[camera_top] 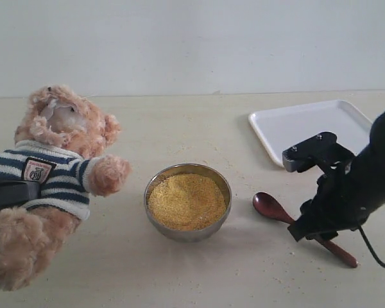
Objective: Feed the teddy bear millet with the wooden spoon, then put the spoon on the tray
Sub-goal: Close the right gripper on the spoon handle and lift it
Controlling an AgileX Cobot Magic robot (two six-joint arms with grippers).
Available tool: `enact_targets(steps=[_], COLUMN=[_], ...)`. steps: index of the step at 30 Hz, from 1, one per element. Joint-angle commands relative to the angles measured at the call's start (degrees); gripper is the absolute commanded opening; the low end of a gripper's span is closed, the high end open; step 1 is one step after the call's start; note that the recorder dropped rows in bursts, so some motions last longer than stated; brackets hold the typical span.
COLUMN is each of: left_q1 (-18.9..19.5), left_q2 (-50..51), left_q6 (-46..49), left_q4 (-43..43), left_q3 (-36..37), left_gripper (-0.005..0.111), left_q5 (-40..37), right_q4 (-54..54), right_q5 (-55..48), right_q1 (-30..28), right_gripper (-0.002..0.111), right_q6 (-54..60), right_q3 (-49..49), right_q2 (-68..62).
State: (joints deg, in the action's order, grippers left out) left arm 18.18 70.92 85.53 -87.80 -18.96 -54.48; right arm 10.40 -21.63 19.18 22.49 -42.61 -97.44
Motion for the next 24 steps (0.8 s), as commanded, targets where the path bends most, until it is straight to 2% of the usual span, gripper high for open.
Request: enact_targets(steps=[1,10,24], left_q1=[0.08,0.08,0.08], left_q2=[-0.41,-0.41,-0.41], left_q6=[0.20,0.20,0.20], left_q4=[-1.09,-1.09,-1.09], left_q3=[0.02,0.02,0.02], left_gripper=[0.005,0.005,0.005], left_q5=[-0.89,-0.89,-0.89], right_q4=[-0.47,-0.85,-2.26], right_q5=[7.06,12.74,12.37], right_q1=[1.40,2.18,2.18], right_gripper=[0.050,0.050,0.050], right_q6=[0.65,-0.15,-2.33], right_q3=[6.41,14.86,15.09], right_q2=[5.99,11.46,6.85])
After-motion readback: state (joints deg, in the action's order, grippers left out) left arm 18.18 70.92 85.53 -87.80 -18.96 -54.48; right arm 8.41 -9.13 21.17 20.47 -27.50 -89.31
